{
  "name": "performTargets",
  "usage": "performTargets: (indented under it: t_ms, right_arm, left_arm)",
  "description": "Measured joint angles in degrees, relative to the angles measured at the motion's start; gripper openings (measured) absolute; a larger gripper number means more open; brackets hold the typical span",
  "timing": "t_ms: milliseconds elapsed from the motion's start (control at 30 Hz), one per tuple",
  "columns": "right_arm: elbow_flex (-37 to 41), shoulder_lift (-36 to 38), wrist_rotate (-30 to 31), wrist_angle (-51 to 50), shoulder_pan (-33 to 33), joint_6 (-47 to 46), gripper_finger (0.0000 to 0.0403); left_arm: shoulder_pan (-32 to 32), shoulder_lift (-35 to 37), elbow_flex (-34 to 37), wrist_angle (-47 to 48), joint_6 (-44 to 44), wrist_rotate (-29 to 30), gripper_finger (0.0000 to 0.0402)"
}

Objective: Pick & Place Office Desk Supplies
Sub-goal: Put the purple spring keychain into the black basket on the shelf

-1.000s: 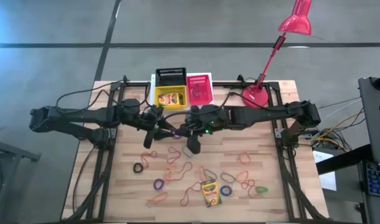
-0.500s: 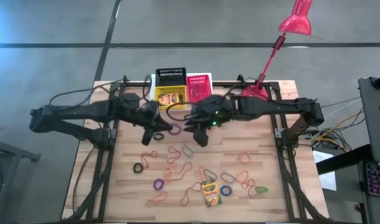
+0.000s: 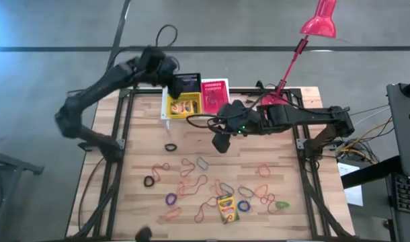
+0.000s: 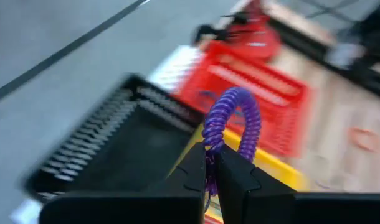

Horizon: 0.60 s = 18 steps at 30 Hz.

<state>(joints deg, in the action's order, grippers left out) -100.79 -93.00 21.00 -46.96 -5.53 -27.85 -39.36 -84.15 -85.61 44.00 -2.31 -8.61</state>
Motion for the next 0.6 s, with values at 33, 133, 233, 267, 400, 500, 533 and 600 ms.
performTargets:
  t_ms: [33,133,233,267,400,500,533,600]
  right_arm:
    - [0.0,0.0,0.0,0.0,-0.3,-0.5,0.0144]
    - [0.0,0.1,0.2,-0.1,-1.4,-1.8,0.0137]
    - [0.0,0.1,0.2,-0.8,-2.2,-3.1,0.0132]
    - [0.0,0.1,0.2,-1.0,-2.5,-3.5,0.013]
    - [0.0,0.1,0.2,-1.3,-2.7,-3.8,0.0128]
    - [0.0,0.1,0.3,-1.3,-2.7,-3.8,0.0127]
    - [0.0,0.1,0.2,-1.3,-2.7,-3.7,0.0127]
    - [0.0,0.1,0.2,-1.3,-2.7,-3.7,0.0127]
  left_arm:
    - [-1.8,-2.0,-1.2,1.1,0.5,-0.1,0.0021]
    - [-5.9,-7.8,-4.5,5.1,0.5,-0.1,0.0021]
    - [-7.8,-11.8,-7.5,10.8,0.6,-0.1,0.0021]
    - [-8.1,-12.8,-8.1,12.0,0.9,-0.1,0.0021]
    - [-8.6,-14.5,-8.0,12.3,1.0,0.1,0.0023]
    - [-8.6,-14.9,-7.8,12.1,1.0,0.4,0.0035]
    - [-8.6,-15.0,-7.8,12.1,1.0,1.0,0.0042]
    - [-8.6,-15.2,-7.8,11.6,1.0,1.9,0.0061]
